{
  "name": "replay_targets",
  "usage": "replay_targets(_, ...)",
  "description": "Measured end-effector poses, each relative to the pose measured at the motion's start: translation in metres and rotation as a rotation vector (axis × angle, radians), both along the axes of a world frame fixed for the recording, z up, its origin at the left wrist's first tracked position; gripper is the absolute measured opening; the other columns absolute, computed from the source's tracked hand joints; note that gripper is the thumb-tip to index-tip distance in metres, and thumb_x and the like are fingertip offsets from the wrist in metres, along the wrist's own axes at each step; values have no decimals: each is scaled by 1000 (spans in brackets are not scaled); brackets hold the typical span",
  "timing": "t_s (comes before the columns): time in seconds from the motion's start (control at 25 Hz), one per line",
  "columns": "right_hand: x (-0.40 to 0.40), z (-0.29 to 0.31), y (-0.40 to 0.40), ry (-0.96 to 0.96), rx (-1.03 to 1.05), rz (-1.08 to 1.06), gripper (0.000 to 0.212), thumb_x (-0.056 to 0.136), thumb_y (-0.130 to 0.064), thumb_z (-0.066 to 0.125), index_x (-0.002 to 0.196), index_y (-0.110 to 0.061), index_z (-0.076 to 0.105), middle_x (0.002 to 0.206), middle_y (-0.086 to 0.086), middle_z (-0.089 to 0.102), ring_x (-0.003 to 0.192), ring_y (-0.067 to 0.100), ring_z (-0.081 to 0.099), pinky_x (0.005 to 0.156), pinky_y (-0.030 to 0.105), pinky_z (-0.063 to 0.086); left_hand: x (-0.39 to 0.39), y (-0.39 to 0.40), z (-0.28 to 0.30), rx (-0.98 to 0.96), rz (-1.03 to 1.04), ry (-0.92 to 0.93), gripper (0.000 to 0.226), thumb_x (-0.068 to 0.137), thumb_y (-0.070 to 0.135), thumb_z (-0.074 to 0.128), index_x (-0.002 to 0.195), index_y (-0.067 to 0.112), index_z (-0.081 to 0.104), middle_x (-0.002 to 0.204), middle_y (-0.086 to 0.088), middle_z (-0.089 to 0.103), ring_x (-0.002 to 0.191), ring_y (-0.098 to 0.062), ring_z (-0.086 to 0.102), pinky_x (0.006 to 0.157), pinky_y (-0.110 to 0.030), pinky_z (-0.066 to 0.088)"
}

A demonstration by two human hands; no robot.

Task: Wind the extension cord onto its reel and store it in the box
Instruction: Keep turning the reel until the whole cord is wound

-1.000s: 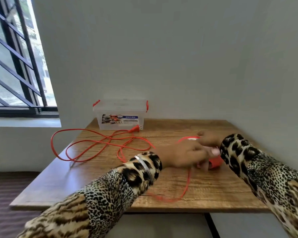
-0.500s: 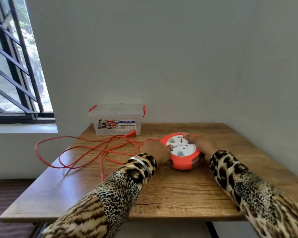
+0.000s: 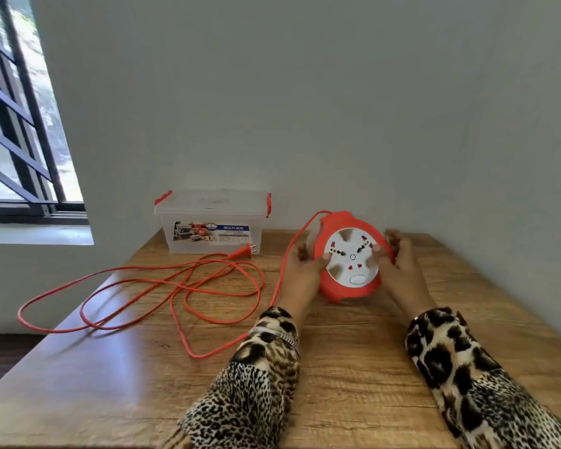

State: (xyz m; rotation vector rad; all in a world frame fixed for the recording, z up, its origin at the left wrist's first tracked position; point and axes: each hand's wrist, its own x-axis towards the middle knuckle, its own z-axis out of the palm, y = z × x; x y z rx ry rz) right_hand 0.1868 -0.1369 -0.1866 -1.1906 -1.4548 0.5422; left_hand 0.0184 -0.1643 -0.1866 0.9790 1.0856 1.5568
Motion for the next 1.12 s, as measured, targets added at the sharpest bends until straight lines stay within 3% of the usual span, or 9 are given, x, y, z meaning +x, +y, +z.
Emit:
replay_targets(0.08,3,7,-4,-338,342,-87,32,87,-7,58,117,-14,50,124,10,48,117,26,46,99,43,41,-10,8,3,113,-72,75,52,86,6,68,135,8,50,130,-5,61,110,-12,62,82,-20,56)
replay_targets(0.16,-5,14,-14,-634,562,-68,36,76,2,59,107,-17,58,121,10,51,113,27,45,95,41,40,-22,13,7,146,-130,134,55,86,10,69,137,12,49,131,4,60,109,-3,61,81,-16,55)
replay_targets(0.28,-21,13,-24,-965,571,-75,40,73,-6,66,106,-28,69,123,12,55,114,33,46,94,52,39,-37,27,5,160,-193,183,45,88,13,67,131,20,55,125,6,65,113,-12,63,91,-31,55)
replay_targets(0.44,-29,8,-25,-1177,388,-127,51,74,-19,74,119,-40,63,139,17,47,121,38,43,100,57,33,-42,32,5,205,-201,261,42,88,13,67,128,23,58,124,2,66,115,-16,63,98,-41,52)
replay_targets(0.6,-29,8,-24,-1222,473,-234,57,73,-13,76,122,-37,62,126,27,53,110,44,50,88,54,42,-38,24,14,315,-227,374,38,84,17,67,112,42,64,108,14,72,100,-1,67,79,-20,56)
replay_targets(0.76,-28,7,-24,-1251,426,-364,65,82,-18,67,138,-40,43,111,21,59,104,38,52,80,45,41,-30,21,15,378,-127,471,51,80,27,68,130,25,55,123,4,66,110,-7,64,93,-36,55)
replay_targets(0.92,-32,5,-26,-1155,398,-404,55,80,-36,68,132,-34,51,91,17,67,88,36,59,72,41,42,-28,19,15,429,-72,523,51,80,20,69,129,26,56,122,3,67,113,-10,62,98,-41,52)
replay_targets(1.12,-37,5,-25,-1039,347,-372,52,87,-51,55,135,-37,44,81,7,69,75,29,64,67,36,44,-31,15,16,360,-69,436,42,81,12,70,111,41,62,98,28,69,96,6,65,82,-18,54)
